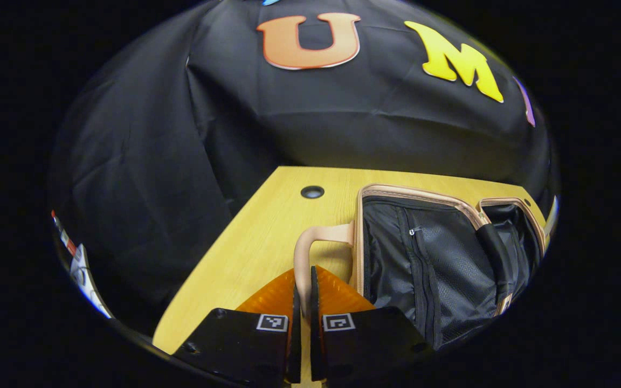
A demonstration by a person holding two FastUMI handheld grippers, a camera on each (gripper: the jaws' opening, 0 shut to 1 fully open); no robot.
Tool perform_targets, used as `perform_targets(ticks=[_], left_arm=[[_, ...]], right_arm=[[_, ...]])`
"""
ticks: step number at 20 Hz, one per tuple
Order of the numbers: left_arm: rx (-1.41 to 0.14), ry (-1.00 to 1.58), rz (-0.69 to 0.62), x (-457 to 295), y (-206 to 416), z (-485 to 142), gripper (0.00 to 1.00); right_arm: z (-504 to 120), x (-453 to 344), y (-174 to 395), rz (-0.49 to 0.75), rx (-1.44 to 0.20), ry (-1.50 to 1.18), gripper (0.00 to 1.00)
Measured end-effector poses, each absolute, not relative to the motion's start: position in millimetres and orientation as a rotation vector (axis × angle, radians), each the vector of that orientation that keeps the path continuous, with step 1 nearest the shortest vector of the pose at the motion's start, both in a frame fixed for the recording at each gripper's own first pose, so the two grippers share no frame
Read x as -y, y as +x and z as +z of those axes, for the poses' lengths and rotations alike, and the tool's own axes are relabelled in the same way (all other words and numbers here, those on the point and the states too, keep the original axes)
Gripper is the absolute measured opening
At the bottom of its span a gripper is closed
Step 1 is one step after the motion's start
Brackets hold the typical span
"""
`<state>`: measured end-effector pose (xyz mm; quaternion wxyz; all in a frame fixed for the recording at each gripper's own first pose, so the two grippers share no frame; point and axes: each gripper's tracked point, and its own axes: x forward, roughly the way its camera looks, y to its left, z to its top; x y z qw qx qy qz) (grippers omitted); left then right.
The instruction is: First open the suitcase, pack the skin care products into it, and then close the suitcase.
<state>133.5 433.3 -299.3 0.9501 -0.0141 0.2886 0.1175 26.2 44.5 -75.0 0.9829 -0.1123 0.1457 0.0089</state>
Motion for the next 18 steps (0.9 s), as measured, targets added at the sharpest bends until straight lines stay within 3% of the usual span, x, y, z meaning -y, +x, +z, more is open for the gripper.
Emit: perform_targets(ticks=[5,6,7,11,15,18], left_arm=[[-0.637,-0.044,0.261,-443.3,133.4,-317.8,0.17],[-0.642,-0.007,0.304,-452.7,129.4,-315.4,0.09],[-0.623,-0.006,0.306,-451.8,129.3,-308.0,0.31],[-0.472,0.029,0.279,-415.2,119.9,-231.3,1.00],[-0.289,0.107,0.271,-328.2,82.7,-134.7,0.98],[-0.232,0.071,0.234,-233.3,47.4,-108.8,0.98]], right_arm=[[-76.5,-45.4,24.4,0.019,-0.298,-0.219,0.80],[-74.7,-44.6,24.5,0.021,-0.292,-0.218,0.79],[-73.2,-43.4,24.9,0.022,-0.285,-0.214,0.79],[-78.1,-30.9,25.0,0.018,-0.280,-0.173,0.79],[-90.2,-4.4,23.5,0.001,-0.279,-0.114,0.80],[-104.4,25.2,22.5,-0.014,-0.290,-0.088,0.80]])
